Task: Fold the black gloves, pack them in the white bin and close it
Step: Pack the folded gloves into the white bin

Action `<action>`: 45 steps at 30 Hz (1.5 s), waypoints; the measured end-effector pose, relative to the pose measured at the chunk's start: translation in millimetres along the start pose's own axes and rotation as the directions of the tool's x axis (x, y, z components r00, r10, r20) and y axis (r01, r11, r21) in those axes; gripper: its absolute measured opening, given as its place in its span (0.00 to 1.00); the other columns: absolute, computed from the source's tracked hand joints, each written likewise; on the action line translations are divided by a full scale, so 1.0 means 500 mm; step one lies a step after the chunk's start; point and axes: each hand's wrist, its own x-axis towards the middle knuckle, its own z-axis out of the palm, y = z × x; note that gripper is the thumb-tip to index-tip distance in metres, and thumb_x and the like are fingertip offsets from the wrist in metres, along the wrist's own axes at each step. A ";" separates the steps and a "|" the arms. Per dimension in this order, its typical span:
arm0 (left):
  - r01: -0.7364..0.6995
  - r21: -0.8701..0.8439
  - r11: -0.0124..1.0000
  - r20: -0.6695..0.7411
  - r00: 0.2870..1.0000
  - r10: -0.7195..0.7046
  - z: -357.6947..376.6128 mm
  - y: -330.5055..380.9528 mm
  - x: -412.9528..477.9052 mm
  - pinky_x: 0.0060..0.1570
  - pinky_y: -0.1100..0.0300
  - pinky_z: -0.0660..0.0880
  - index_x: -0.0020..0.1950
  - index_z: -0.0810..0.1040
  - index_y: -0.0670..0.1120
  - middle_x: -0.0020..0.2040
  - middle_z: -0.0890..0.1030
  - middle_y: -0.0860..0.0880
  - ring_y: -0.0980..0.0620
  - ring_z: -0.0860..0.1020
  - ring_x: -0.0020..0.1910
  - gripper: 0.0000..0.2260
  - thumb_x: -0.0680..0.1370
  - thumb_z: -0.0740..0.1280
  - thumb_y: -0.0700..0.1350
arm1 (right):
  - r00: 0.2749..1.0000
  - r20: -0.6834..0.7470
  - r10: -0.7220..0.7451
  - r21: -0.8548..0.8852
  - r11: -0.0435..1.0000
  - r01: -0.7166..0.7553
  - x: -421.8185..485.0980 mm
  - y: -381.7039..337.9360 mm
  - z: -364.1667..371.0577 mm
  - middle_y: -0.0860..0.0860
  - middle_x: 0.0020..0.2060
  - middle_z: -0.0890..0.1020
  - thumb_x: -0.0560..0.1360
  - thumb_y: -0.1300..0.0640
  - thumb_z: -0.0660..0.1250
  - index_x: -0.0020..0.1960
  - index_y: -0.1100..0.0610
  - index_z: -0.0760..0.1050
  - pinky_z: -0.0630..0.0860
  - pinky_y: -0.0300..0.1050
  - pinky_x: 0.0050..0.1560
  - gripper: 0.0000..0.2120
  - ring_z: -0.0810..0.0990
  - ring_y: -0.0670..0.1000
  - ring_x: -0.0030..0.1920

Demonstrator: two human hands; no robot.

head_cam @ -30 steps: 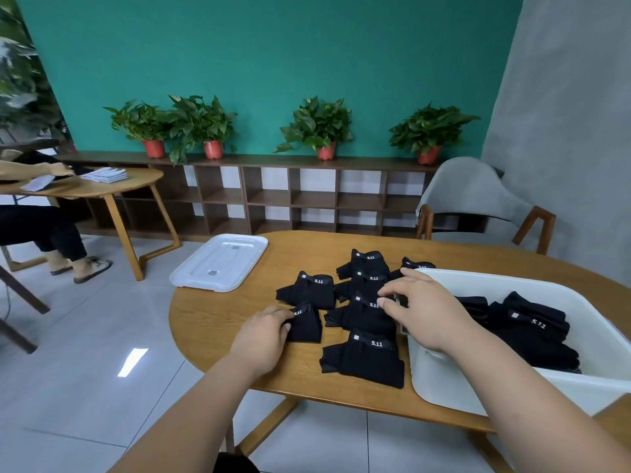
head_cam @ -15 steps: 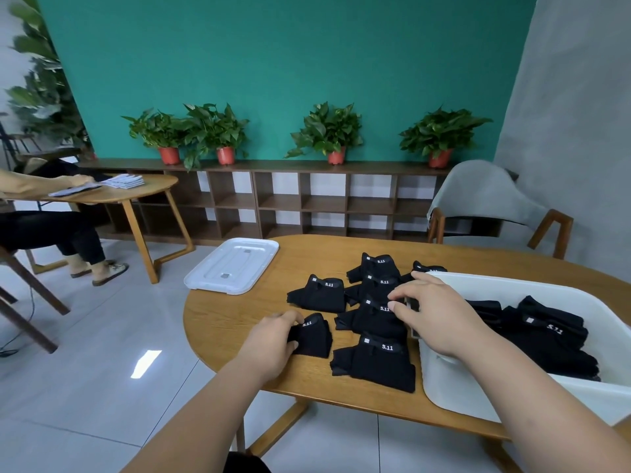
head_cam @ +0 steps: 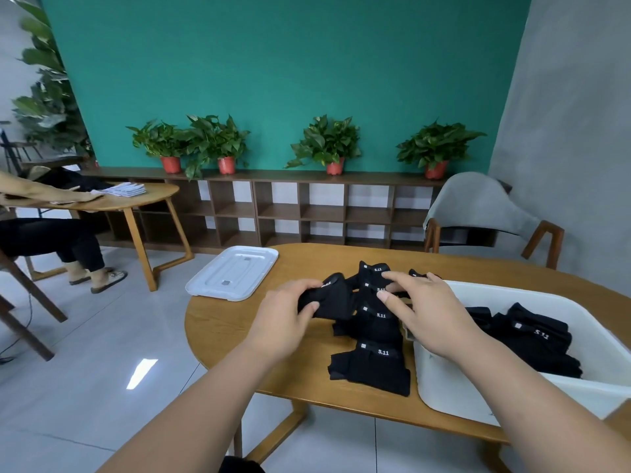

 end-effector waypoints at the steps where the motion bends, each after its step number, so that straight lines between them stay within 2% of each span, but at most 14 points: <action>1: -0.038 -0.019 0.999 -0.026 0.999 0.037 0.000 0.021 0.004 0.64 0.61 0.77 0.71 0.78 0.58 0.62 0.81 0.61 0.60 0.78 0.61 0.17 0.83 0.71 0.46 | 1.000 0.022 -0.005 0.042 0.999 0.005 -0.002 -0.008 -0.004 0.34 0.59 0.82 0.81 0.30 0.49 0.79 0.43 0.66 0.54 0.51 0.82 0.32 0.76 0.41 0.65; 3: -0.126 -0.038 0.991 -0.071 0.990 0.123 0.006 0.062 0.009 0.64 0.58 0.77 0.71 0.78 0.58 0.61 0.80 0.61 0.60 0.77 0.62 0.17 0.83 0.70 0.46 | 0.999 0.028 0.019 0.223 0.974 -0.025 -0.004 -0.023 -0.013 0.32 0.50 0.83 0.81 0.30 0.50 0.80 0.42 0.63 0.65 0.45 0.76 0.31 0.77 0.36 0.59; 5: -0.216 -0.029 0.976 -0.094 0.973 0.212 0.017 0.100 0.013 0.65 0.56 0.76 0.71 0.78 0.56 0.62 0.80 0.60 0.59 0.77 0.63 0.16 0.83 0.70 0.46 | 0.996 -0.002 0.085 0.475 0.877 -0.074 -0.003 -0.032 -0.025 0.38 0.44 0.85 0.82 0.33 0.58 0.79 0.41 0.64 0.74 0.37 0.61 0.28 0.81 0.36 0.53; 8: -0.310 -0.017 0.951 -0.084 0.948 0.307 0.037 0.147 0.019 0.66 0.54 0.75 0.72 0.78 0.54 0.64 0.78 0.59 0.58 0.76 0.64 0.17 0.83 0.70 0.47 | 0.989 -0.001 0.147 0.719 0.687 -0.101 -0.005 -0.034 -0.054 0.45 0.51 0.88 0.82 0.44 0.69 0.71 0.47 0.75 0.82 0.46 0.59 0.19 0.86 0.45 0.55; 10: -0.308 -0.084 0.948 -0.067 0.951 0.303 0.047 0.171 0.021 0.66 0.55 0.75 0.72 0.77 0.55 0.64 0.76 0.61 0.59 0.75 0.65 0.18 0.83 0.71 0.50 | 0.987 0.002 0.162 0.767 0.633 -0.105 -0.015 -0.026 -0.078 0.48 0.51 0.88 0.83 0.54 0.70 0.66 0.50 0.78 0.84 0.44 0.52 0.12 0.87 0.49 0.54; 13: -0.238 -0.253 0.938 -0.039 0.971 0.236 0.058 0.202 0.024 0.65 0.59 0.75 0.73 0.76 0.57 0.65 0.72 0.65 0.60 0.75 0.65 0.18 0.83 0.70 0.54 | 0.982 0.000 0.191 0.744 0.656 -0.128 -0.039 0.000 -0.109 0.47 0.51 0.89 0.82 0.57 0.70 0.64 0.49 0.80 0.83 0.41 0.49 0.11 0.87 0.48 0.52; 17: -0.110 -0.395 0.912 0.026 0.991 0.131 0.076 0.236 0.038 0.63 0.63 0.76 0.76 0.71 0.61 0.67 0.72 0.64 0.64 0.76 0.63 0.21 0.83 0.67 0.58 | 0.974 0.017 0.227 0.697 0.696 -0.174 -0.071 0.040 -0.151 0.46 0.51 0.89 0.82 0.57 0.70 0.63 0.47 0.80 0.84 0.48 0.53 0.12 0.88 0.49 0.52; 22: -0.036 -0.367 0.929 0.144 0.985 0.095 0.111 0.248 0.040 0.64 0.61 0.76 0.78 0.70 0.59 0.65 0.77 0.63 0.66 0.76 0.61 0.21 0.85 0.64 0.58 | 0.962 0.002 0.272 0.627 0.749 -0.213 -0.120 0.092 -0.202 0.46 0.48 0.89 0.81 0.58 0.71 0.59 0.47 0.83 0.76 0.31 0.39 0.09 0.87 0.44 0.47; 24: -0.024 -0.354 0.935 0.176 0.980 0.092 0.132 0.247 0.036 0.65 0.58 0.77 0.77 0.71 0.58 0.63 0.77 0.63 0.66 0.76 0.61 0.19 0.86 0.62 0.56 | 0.960 0.027 0.278 0.597 0.766 -0.239 -0.136 0.110 -0.218 0.47 0.46 0.89 0.81 0.58 0.71 0.57 0.48 0.83 0.76 0.33 0.40 0.08 0.87 0.43 0.44; 29: 0.014 -0.331 0.944 0.228 0.971 0.065 0.178 0.238 0.025 0.64 0.59 0.76 0.74 0.73 0.60 0.61 0.78 0.62 0.66 0.75 0.62 0.15 0.87 0.60 0.54 | 0.948 0.093 0.305 0.461 0.830 -0.313 -0.162 0.149 -0.212 0.47 0.44 0.89 0.79 0.58 0.74 0.54 0.48 0.83 0.78 0.47 0.58 0.07 0.87 0.50 0.49; 32: 0.014 -0.321 0.947 0.207 0.977 0.056 0.192 0.238 0.022 0.64 0.63 0.74 0.74 0.74 0.58 0.61 0.77 0.61 0.64 0.75 0.62 0.16 0.86 0.64 0.49 | 0.942 0.142 0.305 0.441 0.832 -0.336 -0.167 0.151 -0.179 0.47 0.45 0.89 0.78 0.56 0.75 0.55 0.47 0.83 0.78 0.42 0.56 0.07 0.87 0.48 0.50; 36: -0.046 -0.286 0.957 0.183 0.978 0.102 0.200 0.244 0.014 0.60 0.73 0.69 0.74 0.75 0.56 0.62 0.75 0.60 0.63 0.75 0.62 0.16 0.86 0.65 0.47 | 0.921 0.290 0.260 0.311 0.885 -0.348 -0.156 0.157 -0.134 0.45 0.47 0.88 0.76 0.53 0.76 0.54 0.45 0.82 0.78 0.43 0.55 0.08 0.85 0.48 0.51; 39: -0.060 -0.287 0.956 0.177 0.978 0.115 0.203 0.240 0.014 0.60 0.73 0.69 0.74 0.76 0.55 0.63 0.74 0.59 0.62 0.75 0.62 0.16 0.86 0.64 0.47 | 0.902 0.350 0.253 0.256 0.900 -0.352 -0.140 0.162 -0.140 0.42 0.46 0.88 0.75 0.54 0.77 0.52 0.47 0.83 0.76 0.38 0.49 0.07 0.85 0.45 0.49; 45: -0.059 -0.289 0.955 0.172 0.979 0.112 0.209 0.237 0.014 0.57 0.75 0.69 0.73 0.76 0.55 0.62 0.74 0.59 0.63 0.75 0.61 0.15 0.86 0.65 0.47 | 0.887 0.405 0.223 0.243 0.909 -0.339 -0.124 0.157 -0.153 0.47 0.43 0.88 0.73 0.48 0.79 0.47 0.47 0.87 0.78 0.42 0.50 0.05 0.83 0.43 0.43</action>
